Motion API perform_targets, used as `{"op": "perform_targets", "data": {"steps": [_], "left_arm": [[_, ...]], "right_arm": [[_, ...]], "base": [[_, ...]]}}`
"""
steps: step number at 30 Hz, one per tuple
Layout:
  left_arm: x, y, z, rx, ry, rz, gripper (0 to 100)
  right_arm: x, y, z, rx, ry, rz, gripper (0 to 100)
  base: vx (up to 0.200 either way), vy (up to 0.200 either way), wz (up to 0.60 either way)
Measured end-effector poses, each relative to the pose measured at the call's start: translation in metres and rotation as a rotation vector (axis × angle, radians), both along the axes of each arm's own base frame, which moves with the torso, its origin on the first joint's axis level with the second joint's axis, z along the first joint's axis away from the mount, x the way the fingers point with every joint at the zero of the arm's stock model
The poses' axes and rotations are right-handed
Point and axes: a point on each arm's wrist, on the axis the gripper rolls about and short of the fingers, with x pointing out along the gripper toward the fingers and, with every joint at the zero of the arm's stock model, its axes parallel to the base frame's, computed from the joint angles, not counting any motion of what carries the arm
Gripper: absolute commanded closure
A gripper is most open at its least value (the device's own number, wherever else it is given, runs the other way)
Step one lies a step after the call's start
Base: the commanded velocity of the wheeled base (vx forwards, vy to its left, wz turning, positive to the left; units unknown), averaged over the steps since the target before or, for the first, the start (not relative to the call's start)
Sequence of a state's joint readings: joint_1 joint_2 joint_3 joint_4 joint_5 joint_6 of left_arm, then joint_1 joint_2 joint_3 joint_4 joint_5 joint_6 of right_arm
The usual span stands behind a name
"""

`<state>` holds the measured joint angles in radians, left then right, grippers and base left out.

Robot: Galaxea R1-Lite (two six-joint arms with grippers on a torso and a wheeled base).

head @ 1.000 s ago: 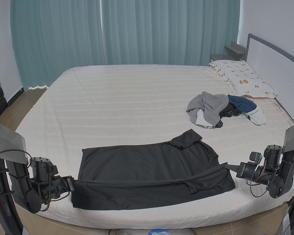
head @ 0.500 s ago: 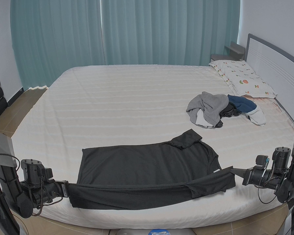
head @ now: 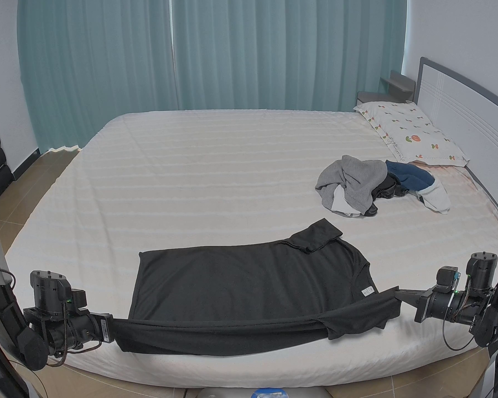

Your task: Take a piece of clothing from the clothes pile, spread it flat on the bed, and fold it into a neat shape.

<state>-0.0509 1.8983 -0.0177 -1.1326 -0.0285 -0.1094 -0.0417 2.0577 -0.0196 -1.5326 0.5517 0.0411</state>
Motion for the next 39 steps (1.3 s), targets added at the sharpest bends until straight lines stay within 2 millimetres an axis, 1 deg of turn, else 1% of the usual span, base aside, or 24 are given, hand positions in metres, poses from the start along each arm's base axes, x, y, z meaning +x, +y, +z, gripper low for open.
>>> {"op": "perform_targets", "data": {"steps": [11, 18, 23, 29, 39], "left_arm": [[-0.006, -0.001, 0.000, 0.020, 0.040, -0.024, 100], [-0.010, 0.000, 0.000, 0.033, 0.070, -0.039, 100], [-0.006, 0.000, 0.001, 0.018, 0.056, -0.028, 100], [0.007, 0.001, -0.001, -0.038, 0.045, 0.015, 100], [0.030, 0.001, -0.019, -0.078, 0.074, 0.045, 100]], "right_arm": [[-0.013, -0.003, -0.007, -0.087, 0.093, 0.045, 100], [-0.016, -0.005, 0.000, -0.104, 0.068, 0.043, 100], [-0.014, -0.006, -0.002, -0.099, 0.073, 0.035, 100], [-0.002, -0.008, -0.006, -0.089, 0.073, 0.021, 100], [0.029, -0.005, -0.015, -0.017, 0.094, -0.034, 100]], "base": [[0.000, 0.000, 0.00], [0.000, 0.000, 0.00], [0.000, 0.000, 0.00], [0.000, 0.000, 0.00], [0.000, 0.000, 0.00]]}}
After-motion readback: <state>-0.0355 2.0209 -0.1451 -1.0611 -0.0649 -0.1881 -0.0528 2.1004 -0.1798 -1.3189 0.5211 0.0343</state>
